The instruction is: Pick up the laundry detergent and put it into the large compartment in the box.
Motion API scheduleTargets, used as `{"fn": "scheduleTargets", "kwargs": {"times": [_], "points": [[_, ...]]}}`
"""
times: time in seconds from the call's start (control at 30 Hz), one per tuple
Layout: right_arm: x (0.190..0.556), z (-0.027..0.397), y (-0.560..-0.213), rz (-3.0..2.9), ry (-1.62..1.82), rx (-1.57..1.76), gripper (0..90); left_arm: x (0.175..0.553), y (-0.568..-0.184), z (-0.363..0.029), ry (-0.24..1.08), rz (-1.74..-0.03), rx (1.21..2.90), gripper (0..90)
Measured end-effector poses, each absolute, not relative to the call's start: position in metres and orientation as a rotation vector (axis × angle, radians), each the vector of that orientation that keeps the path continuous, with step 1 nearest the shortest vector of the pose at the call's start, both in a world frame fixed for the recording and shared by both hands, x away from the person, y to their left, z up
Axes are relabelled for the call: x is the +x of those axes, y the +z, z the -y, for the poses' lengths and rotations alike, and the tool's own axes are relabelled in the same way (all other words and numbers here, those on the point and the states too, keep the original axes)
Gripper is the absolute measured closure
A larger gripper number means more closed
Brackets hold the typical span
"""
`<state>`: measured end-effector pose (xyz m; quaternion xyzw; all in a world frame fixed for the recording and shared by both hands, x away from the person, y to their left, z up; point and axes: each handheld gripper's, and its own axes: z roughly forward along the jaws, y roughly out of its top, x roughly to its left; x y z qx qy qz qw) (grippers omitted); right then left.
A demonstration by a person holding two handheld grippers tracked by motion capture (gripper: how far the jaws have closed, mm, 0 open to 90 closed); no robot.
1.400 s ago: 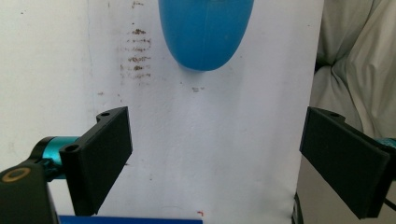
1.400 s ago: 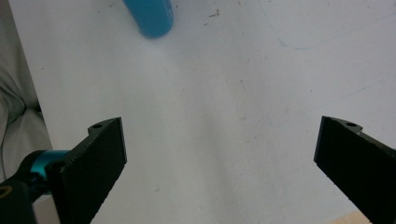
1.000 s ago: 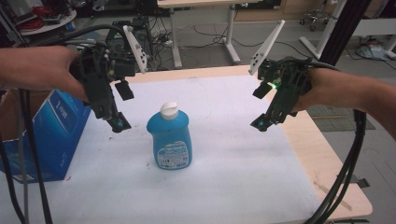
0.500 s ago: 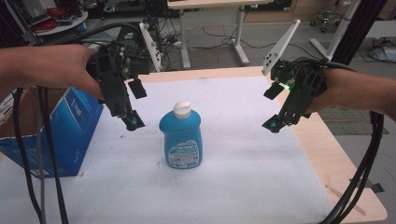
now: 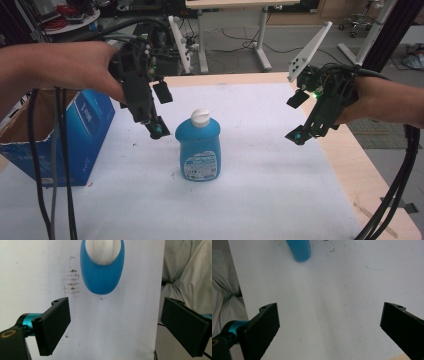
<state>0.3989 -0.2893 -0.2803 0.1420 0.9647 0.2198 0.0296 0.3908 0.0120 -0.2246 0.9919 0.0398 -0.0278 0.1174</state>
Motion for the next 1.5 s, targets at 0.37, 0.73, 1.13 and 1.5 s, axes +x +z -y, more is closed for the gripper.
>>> {"fn": "scheduleTargets", "kwargs": {"times": [0.37, 0.73, 1.13, 1.5], "points": [[0.399, 0.289, -0.280, -2.971, 0.694, 0.428, 1.4, 0.392, -0.223, 0.009, -0.080, -0.085, 2.897, 9.2], [0.400, 0.289, -0.280, -2.972, 0.705, 0.421, 1.5, 0.398, -0.228, 0.022, -0.073, -0.085, 2.892, 9.2], [0.402, 0.288, -0.280, -2.971, 0.708, 0.416, 1.5, 0.405, -0.241, 0.034, -0.078, -0.080, 2.903, 9.2], [0.404, 0.289, -0.282, -2.971, 0.728, 0.419, 1.5, 0.409, -0.258, 0.045, -0.090, -0.080, 2.920, 9.2]]}}
